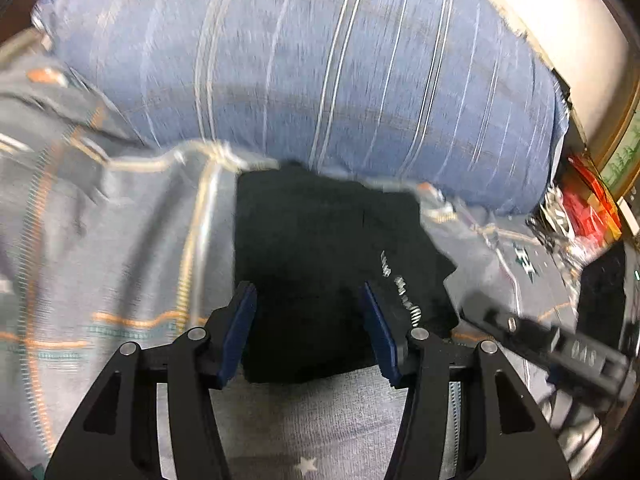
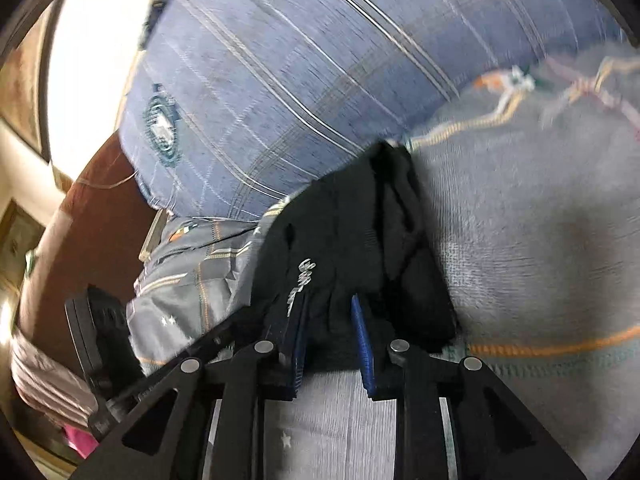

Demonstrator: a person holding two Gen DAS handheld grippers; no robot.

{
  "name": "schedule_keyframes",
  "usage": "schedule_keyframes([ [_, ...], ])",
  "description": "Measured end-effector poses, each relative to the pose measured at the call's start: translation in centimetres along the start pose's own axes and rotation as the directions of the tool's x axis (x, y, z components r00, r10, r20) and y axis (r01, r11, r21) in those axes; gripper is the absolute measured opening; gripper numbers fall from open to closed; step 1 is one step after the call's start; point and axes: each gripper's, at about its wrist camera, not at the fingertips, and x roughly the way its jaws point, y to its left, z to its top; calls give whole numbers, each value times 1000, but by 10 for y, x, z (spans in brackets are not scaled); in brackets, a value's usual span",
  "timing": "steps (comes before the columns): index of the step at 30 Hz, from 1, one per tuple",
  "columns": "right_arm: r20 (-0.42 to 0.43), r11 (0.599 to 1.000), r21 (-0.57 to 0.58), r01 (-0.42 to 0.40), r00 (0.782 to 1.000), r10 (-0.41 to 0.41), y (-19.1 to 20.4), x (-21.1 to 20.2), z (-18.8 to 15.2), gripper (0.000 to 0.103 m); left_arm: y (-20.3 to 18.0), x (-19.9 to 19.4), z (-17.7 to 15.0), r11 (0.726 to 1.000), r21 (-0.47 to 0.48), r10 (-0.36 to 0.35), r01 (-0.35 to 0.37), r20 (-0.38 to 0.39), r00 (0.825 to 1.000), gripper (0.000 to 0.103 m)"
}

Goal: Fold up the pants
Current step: 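Set the pants down neatly and open both grippers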

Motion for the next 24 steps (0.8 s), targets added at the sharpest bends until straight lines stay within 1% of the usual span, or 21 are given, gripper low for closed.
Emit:
schedule_keyframes([
  [2, 25, 998, -56, 40, 999, -39, 8, -16, -13, 30, -8, -24, -2, 998, 24, 57, -59, 93, 994, 54],
  [3, 41, 992, -100, 79, 996, -76, 13, -23, -23, 32, -13, -39, -7, 995, 32, 89, -95, 152, 984, 56],
  [4, 52, 986, -131, 107, 994, -101, 17, -28, -30, 32, -16, -58, -14, 989, 31, 132, -143, 226, 965, 65],
  [5, 61, 980, -155, 128, 991, -120, 18, -32, -37, 33, -16, -74, -19, 984, 24, 164, -179, 290, 943, 79],
  [6, 73, 971, -182, 152, 987, -141, 21, -36, -46, 34, -20, -96, -30, 975, 6, 203, -221, 380, 903, 86],
  [7, 87, 963, -206, 176, 983, -161, 23, -39, -55, 35, -21, -109, -37, 970, -11, 224, -244, 437, 871, 95],
  [8, 98, 956, -220, 193, 980, -175, 25, -42, -61, 37, -23, -127, -46, 963, -39, 249, -266, 502, 828, 103],
  [10, 126, 943, -244, 225, 972, -199, 30, -45, -73, 38, -21, -148, -56, 954, -87, 287, -288, 553, 782, 103],
  [11, 135, 939, -252, 232, 970, -203, 31, -48, -78, 40, -22, -155, -58, 944, -114, 320, -310, 551, 771, 103],
  [12, 147, 931, -267, 250, 965, -217, 35, -49, -84, 44, -22, -160, -60, 928, -145, 366, -344, 536, 761, 103],
  [13, 153, 925, -276, 262, 962, -227, 38, -48, -86, 47, -20, -162, -62, 918, -159, 389, -362, 526, 756, 103],
  [14, 163, 917, -289, 275, 958, -236, 42, -50, -90, 51, -19, -163, -66, 909, -167, 411, -382, 515, 752, 103],
  [15, 176, 907, -304, 291, 953, -247, 46, -52, -94, 56, -19, -162, -68, 909, -159, 410, -386, 510, 757, 103],
  [16, 186, 899, -316, 303, 949, -254, 49, -53, -97, 58, -19, -158, -71, 915, -137, 394, -379, 501, 771, 103],
  [18, 202, 882, -339, 326, 941, -271, 55, -51, -102, 65, -21, -144, -73, 914, -97, 394, -395, 447, 803, 103],
  [19, 204, 875, -349, 337, 938, -280, 57, -50, -104, 65, -22, -136, -74, 915, -77, 390, -396, 419, 820, 103],
  [20, 202, 869, -355, 345, 936, -289, 58, -49, -106, 65, -23, -126, -72, 920, -54, 377, -387, 386, 842, 103],
  [21, 200, 865, -357, 353, 933, -299, 59, -48, -107, 65, -23, -117, -74, 930, -31, 355, -367, 343, 870, 103],
  [22, 196, 863, -355, 358, 932, -306, 58, -47, -108, 65, -22, -110, -75, 932, -21, 348, -361, 316, 883, 103],
  [24, 189, 865, -347, 363, 930, -314, 54, -45, -108, 65, -23, -102, -81, 934, -4, 344, -358, 280, 896, 103],
])
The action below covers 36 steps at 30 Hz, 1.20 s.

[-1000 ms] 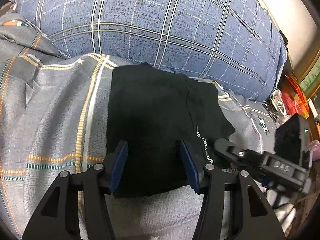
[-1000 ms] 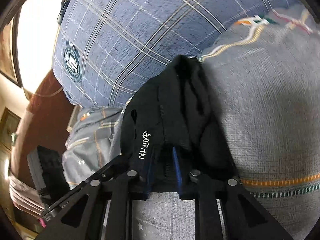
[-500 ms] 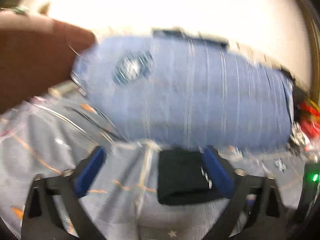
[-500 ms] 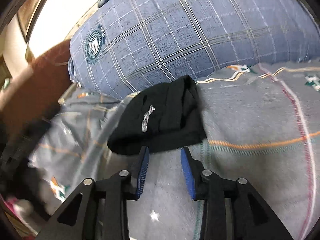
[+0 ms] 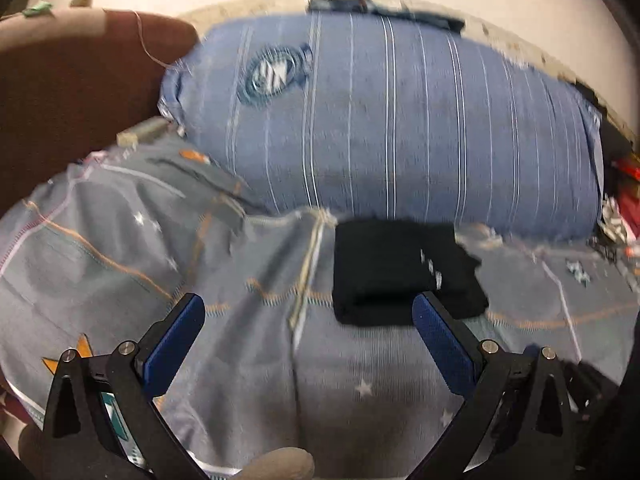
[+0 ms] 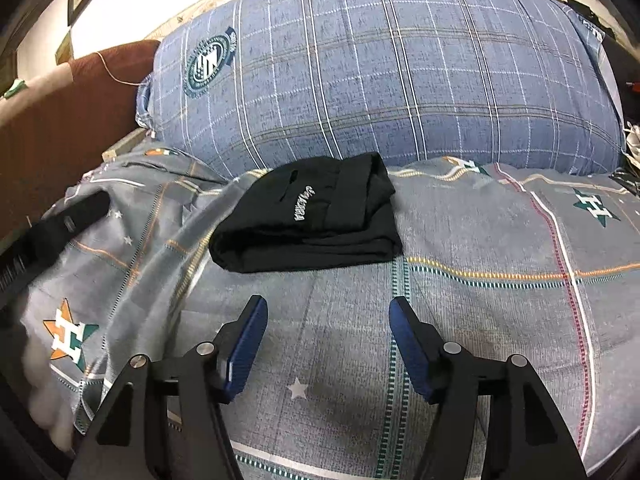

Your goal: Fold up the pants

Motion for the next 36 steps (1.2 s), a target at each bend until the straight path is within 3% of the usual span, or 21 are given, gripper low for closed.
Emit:
schedule_keyframes([
  [12, -49, 1000, 8, 25, 998, -25, -5, 17, -5, 65, -18, 11, -16, 996, 63, -59, 64, -79, 995, 103],
  [36, -99, 999, 1, 32, 995, -32, -7, 35, -7, 65, -19, 42, -28, 990, 11, -131, 139, -253, 959, 103],
])
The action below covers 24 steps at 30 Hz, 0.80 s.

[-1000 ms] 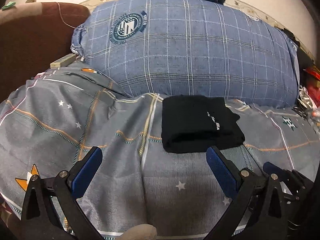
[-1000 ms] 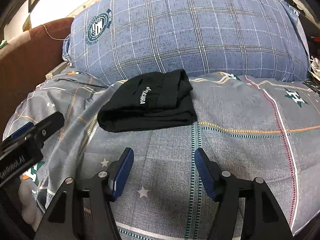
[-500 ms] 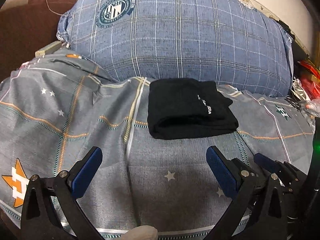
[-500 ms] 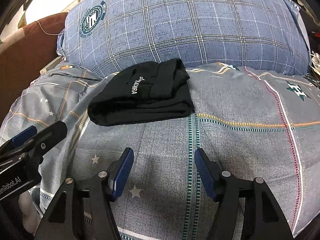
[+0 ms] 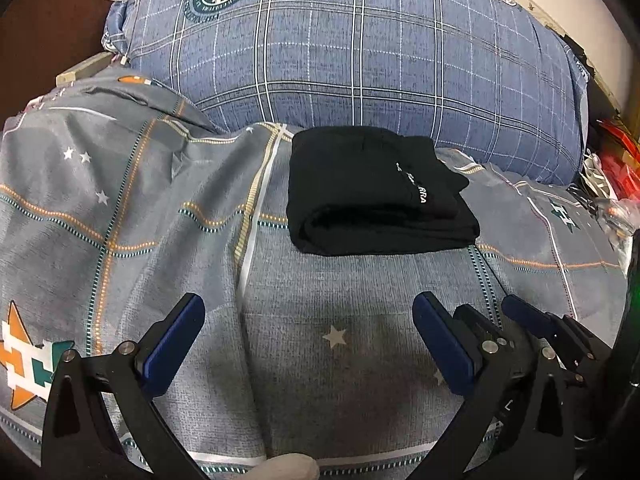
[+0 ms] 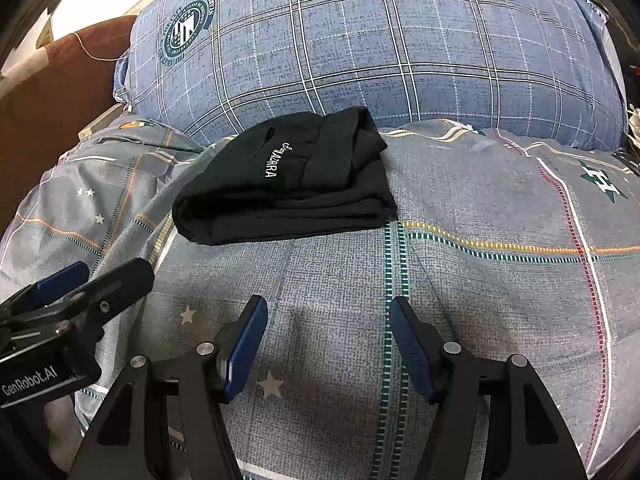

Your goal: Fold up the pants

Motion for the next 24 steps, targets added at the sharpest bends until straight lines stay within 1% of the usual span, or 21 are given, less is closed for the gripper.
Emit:
schedule_keyframes([
  [7, -3, 1000, -6, -2, 1000, 2, 0, 2, 1, 65, 2, 4, 0, 1000, -10, -2, 2, -21, 1000, 103],
  [24, -13, 1000, -9, -8, 1000, 8, 0, 6, -1, 65, 3, 8, -1, 1000, -25, -15, 14, -43, 999, 103],
])
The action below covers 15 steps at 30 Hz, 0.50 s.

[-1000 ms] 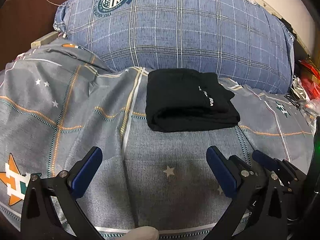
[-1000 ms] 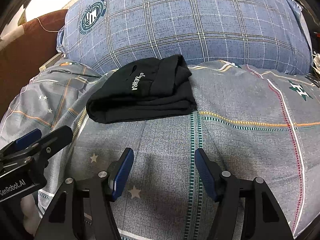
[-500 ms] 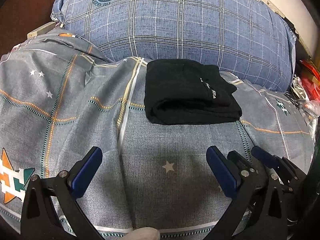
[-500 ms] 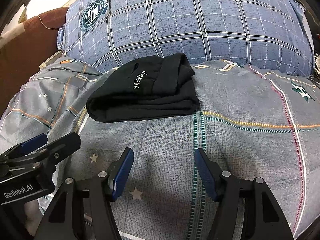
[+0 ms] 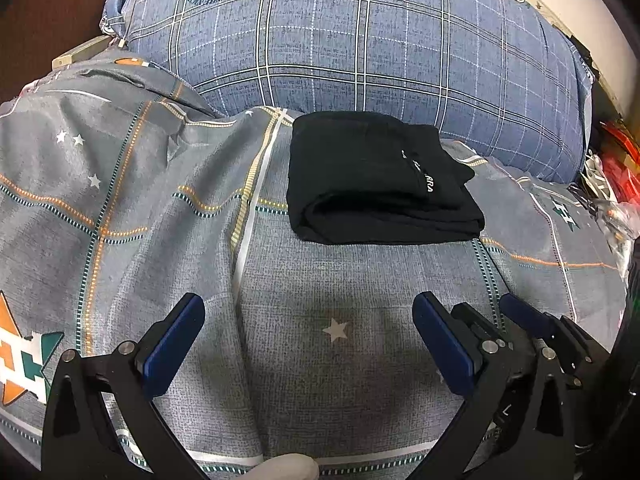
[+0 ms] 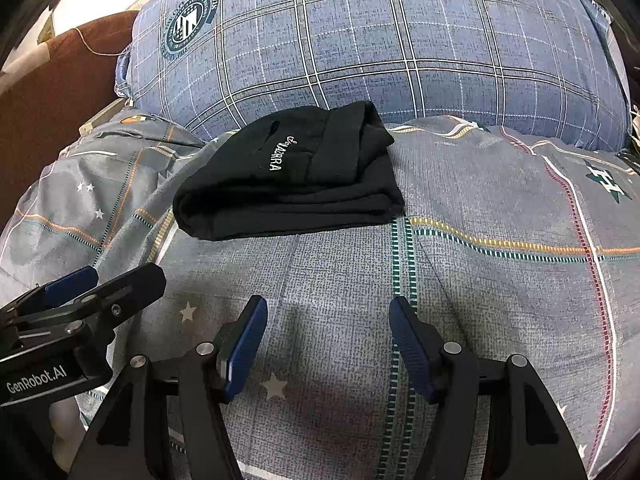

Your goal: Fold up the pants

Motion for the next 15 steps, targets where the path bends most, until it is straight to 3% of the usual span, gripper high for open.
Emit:
schedule_keyframes([
  [15, -5, 1000, -6, 3, 1000, -3, 2, 2, -3, 65, 0, 0, -1, 1000, -2, -1, 1, -3, 1000, 103],
])
